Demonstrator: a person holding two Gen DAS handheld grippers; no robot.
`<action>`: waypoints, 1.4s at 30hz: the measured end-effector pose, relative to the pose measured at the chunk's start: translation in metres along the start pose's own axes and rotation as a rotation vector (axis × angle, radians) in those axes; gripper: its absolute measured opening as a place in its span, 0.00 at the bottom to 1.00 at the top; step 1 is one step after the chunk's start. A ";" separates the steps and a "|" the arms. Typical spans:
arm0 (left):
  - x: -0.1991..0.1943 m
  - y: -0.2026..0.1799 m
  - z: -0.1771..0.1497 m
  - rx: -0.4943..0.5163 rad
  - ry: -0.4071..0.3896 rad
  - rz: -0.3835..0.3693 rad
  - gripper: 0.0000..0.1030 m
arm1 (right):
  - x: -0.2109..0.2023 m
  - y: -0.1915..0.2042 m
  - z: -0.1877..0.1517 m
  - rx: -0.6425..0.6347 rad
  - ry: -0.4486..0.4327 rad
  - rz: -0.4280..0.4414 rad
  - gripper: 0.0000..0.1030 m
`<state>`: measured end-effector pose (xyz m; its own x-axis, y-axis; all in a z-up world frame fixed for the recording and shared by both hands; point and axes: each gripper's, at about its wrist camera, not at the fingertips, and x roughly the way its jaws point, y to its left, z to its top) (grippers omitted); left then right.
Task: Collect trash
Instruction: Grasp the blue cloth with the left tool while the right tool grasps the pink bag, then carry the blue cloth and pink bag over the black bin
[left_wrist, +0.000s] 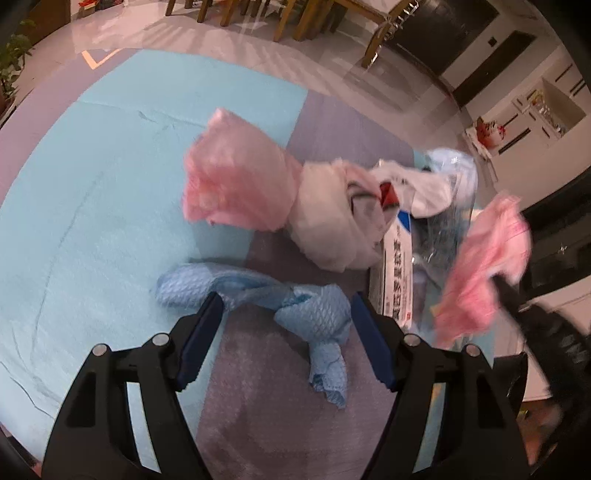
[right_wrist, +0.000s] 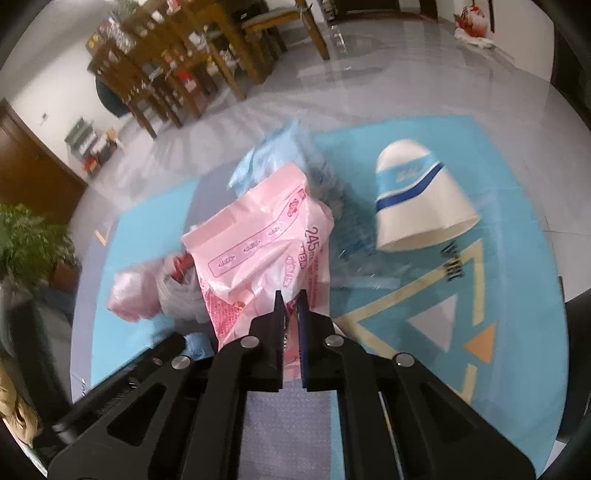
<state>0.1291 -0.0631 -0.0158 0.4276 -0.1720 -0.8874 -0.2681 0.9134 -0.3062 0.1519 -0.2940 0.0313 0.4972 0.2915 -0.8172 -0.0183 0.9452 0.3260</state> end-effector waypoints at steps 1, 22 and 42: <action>0.001 -0.002 -0.001 0.009 0.001 0.009 0.70 | -0.004 -0.001 0.001 0.004 -0.014 0.003 0.07; -0.043 -0.020 -0.014 0.097 -0.088 -0.041 0.35 | -0.042 -0.025 0.012 0.102 -0.105 -0.028 0.07; -0.095 -0.031 -0.017 0.154 -0.278 -0.088 0.35 | -0.022 -0.035 0.012 0.133 -0.045 -0.125 0.07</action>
<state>0.0824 -0.0815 0.0727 0.6684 -0.1647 -0.7253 -0.0950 0.9483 -0.3029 0.1517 -0.3356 0.0431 0.5263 0.1630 -0.8345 0.1600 0.9449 0.2855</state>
